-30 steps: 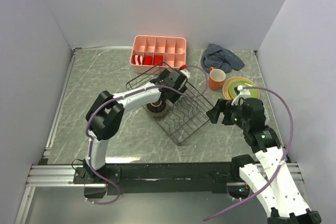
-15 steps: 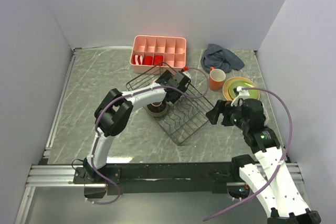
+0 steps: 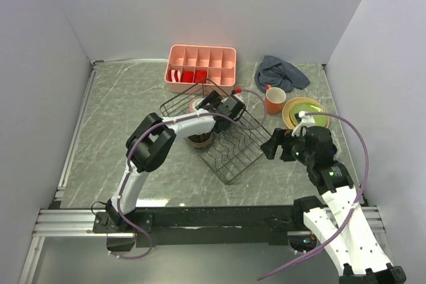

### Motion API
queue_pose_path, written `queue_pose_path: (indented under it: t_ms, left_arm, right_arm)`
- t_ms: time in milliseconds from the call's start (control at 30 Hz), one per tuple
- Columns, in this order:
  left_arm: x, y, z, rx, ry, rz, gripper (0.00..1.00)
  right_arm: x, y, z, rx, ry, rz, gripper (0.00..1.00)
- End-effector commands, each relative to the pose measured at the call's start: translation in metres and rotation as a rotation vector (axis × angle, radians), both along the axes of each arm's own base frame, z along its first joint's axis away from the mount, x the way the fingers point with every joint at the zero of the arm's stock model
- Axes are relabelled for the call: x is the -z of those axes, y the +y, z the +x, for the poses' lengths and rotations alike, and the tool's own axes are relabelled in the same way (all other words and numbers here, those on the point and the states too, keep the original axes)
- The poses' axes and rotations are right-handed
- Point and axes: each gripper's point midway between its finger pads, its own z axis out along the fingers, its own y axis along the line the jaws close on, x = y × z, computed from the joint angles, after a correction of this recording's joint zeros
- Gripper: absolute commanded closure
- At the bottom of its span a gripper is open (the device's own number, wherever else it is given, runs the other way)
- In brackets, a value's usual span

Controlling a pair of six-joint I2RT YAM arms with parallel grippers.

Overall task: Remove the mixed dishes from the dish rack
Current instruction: Pick up the bowl from the dish rack.

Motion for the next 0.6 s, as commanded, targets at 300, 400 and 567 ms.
queue_pose_path:
  t_ms: [300,400,567]
  left_arm:
    - [0.025,0.004,0.005,-0.034,-0.054,0.102,0.01]
    - [0.029,0.004,0.004,-0.031,-0.062,0.128,0.03]
    - [0.021,0.002,0.003,-0.036,-0.094,0.133,0.1]
  right_arm:
    - [-0.009,0.003,0.004,-0.013,-0.047,0.012,0.0]
    - [-0.01,0.003,0.004,-0.013,-0.049,0.012,0.0]
    - [-0.009,0.004,0.004,-0.016,-0.047,0.013,0.0]
